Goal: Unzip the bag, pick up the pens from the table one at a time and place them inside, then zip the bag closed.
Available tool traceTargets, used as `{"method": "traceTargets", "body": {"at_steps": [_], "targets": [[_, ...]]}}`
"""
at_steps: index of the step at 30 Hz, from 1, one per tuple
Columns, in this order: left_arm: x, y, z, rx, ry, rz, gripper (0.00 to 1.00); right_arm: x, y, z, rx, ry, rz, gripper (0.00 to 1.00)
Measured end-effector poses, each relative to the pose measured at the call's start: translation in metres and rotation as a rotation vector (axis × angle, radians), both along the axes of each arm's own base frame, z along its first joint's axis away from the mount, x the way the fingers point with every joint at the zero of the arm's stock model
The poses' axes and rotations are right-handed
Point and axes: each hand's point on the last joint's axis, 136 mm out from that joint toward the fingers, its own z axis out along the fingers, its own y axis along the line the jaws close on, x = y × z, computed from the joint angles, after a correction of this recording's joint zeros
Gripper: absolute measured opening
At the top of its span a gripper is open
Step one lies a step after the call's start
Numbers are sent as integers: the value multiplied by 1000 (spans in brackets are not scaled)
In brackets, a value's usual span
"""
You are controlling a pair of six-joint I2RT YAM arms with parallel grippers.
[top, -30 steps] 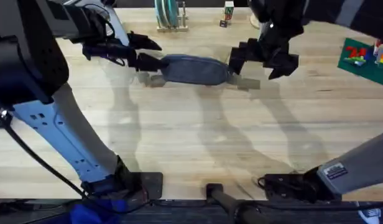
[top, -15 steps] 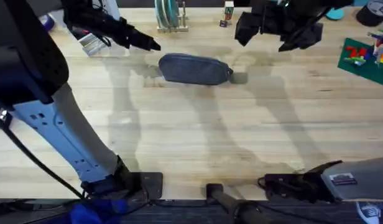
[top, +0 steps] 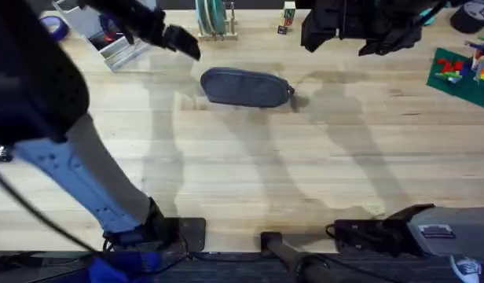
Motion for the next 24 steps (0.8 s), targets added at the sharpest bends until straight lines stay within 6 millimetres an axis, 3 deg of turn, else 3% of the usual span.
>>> {"method": "traceTargets", "body": {"at_steps": [5,8,17,24], "targets": [[-14,3,61,44,-98,68,998,-4,-2,-2,-11,18,8,995],[-33,2,85,59,-105,91,998,-4,-2,-1,-16,16,21,995],[-58,2,108,93,-128,148,998,-18,0,20,-2,-31,63,996],[-98,-9,106,124,-124,209,998,-29,3,31,26,-47,95,996]]}}
